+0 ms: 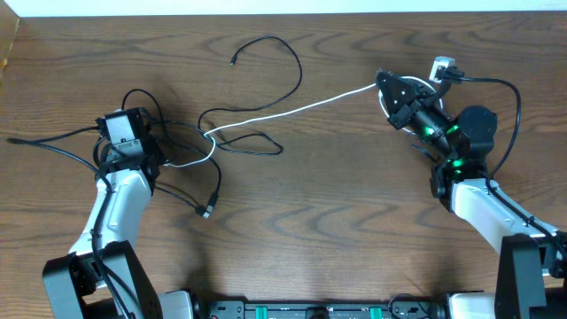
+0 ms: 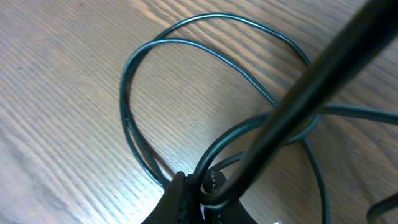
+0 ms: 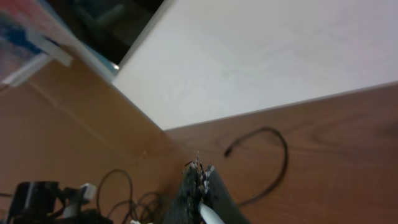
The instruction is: Untangle cables
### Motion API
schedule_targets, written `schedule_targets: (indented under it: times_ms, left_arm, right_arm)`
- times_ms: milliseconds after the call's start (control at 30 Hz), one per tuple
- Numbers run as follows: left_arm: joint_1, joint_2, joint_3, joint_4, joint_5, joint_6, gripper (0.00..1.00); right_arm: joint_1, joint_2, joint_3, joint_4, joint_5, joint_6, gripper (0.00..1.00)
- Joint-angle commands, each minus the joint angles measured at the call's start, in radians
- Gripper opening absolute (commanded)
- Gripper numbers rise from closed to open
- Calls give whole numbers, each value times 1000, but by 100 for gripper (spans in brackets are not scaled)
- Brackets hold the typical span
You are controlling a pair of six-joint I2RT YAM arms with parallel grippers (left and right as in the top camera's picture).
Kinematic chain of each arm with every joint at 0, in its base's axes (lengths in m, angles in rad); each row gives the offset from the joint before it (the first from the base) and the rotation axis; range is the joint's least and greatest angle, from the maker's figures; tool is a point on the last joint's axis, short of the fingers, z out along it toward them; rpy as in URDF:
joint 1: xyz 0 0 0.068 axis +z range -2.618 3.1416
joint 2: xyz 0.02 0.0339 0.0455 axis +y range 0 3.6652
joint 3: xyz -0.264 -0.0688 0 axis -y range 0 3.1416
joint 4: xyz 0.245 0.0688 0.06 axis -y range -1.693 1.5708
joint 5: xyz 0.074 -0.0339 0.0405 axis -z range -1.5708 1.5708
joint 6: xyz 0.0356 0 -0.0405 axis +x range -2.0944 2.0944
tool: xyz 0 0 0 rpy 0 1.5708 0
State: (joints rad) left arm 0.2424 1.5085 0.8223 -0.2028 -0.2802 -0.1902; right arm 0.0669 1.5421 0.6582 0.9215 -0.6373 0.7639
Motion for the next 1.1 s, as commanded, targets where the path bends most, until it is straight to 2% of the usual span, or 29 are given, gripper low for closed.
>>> schedule_targets:
  times_ms: [0, 133, 233, 367, 467, 500, 533, 600, 667, 700, 733, 767, 800, 867, 900, 1067]
  left_arm:
    - [23, 1, -1, -2, -105, -6, 8]
    - [45, 1, -1, -3, -113, -28, 8]
    - [45, 1, -1, -2, -12, -28, 8]
    - [44, 1, -1, 0, 258, 17, 8]
    - [29, 1, -1, 3, 509, 51, 8]
    - [17, 1, -1, 2, 601, 65, 8]
    - [6, 1, -1, 2, 658, 73, 8]
    - [-33, 1, -1, 2, 759, 106, 8]
    - [-80, 1, -1, 2, 778, 140, 8]
    - [-108, 1, -1, 2, 777, 169, 8]
    - [-131, 1, -1, 2, 777, 195, 8]
    - [-158, 1, -1, 2, 775, 219, 8]
    - [-181, 1, -1, 3, 756, 229, 8]
    - [-225, 1, -1, 2, 652, 231, 8]
    - [-239, 1, -1, 2, 598, 231, 8]
    - [-261, 1, -1, -1, 479, 230, 12]
  right_arm:
    - [-55, -9, 12, -18, -27, 6, 1]
    - [-108, -9, 12, -30, -102, 6, 1]
    - [-121, -9, 11, -59, -106, 6, 1]
    - [-119, -9, 12, -82, -97, 6, 1]
    - [-119, -9, 12, -81, -95, 6, 17]
    - [-118, -9, 12, -81, -95, 6, 19]
    - [-118, -9, 12, -82, -95, 6, 19]
    - [-118, -9, 12, -81, -95, 6, 11]
    - [-117, -9, 12, -81, -95, 6, 9]
    - [-117, -9, 12, -81, -95, 6, 13]
    - [-117, -9, 12, -81, -95, 6, 22]
    - [-117, -9, 12, -81, -95, 6, 34]
    - [-117, -9, 12, -81, -95, 6, 36]
    - [-117, -9, 12, -81, -96, 6, 6]
    - [-117, -9, 12, -81, -95, 6, 1]
    - [-117, -9, 12, -81, -95, 6, 1]
